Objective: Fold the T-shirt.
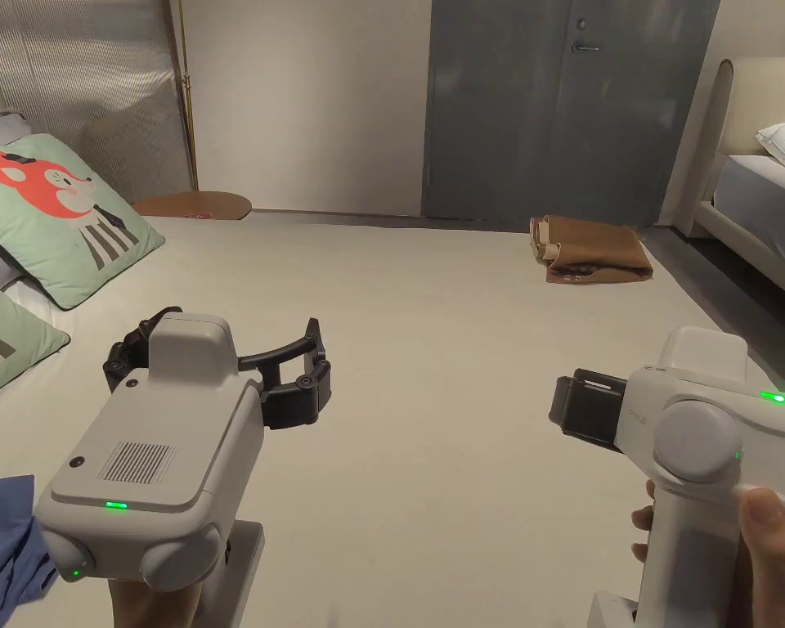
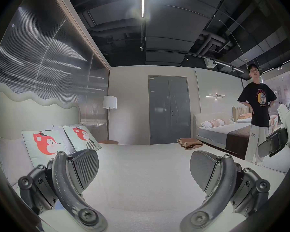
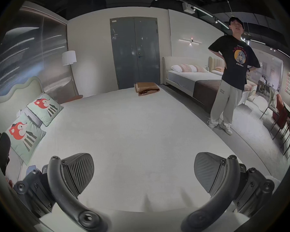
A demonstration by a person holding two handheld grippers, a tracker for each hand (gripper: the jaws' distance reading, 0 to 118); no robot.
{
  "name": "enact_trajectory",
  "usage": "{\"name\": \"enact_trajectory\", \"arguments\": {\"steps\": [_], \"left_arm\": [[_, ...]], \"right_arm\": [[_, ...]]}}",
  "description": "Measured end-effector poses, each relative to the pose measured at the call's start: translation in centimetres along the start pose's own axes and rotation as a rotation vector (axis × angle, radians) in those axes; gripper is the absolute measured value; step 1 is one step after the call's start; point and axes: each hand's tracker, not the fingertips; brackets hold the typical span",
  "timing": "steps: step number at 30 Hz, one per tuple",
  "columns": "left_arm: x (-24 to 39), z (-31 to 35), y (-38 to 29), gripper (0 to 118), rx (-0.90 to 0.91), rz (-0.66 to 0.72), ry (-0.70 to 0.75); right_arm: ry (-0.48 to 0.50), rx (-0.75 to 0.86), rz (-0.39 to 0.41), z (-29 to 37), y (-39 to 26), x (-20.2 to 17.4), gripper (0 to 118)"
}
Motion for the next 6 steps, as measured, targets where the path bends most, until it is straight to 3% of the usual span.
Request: {"name": "enact_trajectory", "arguments": {"steps": [6], "left_arm": [[-0.08, 0.01, 0.11, 109, 0.003, 0.003, 0.0]], "right_arm": [[0.003, 0.002, -0.02, 0.1, 0.14, 0.06, 118]]}}
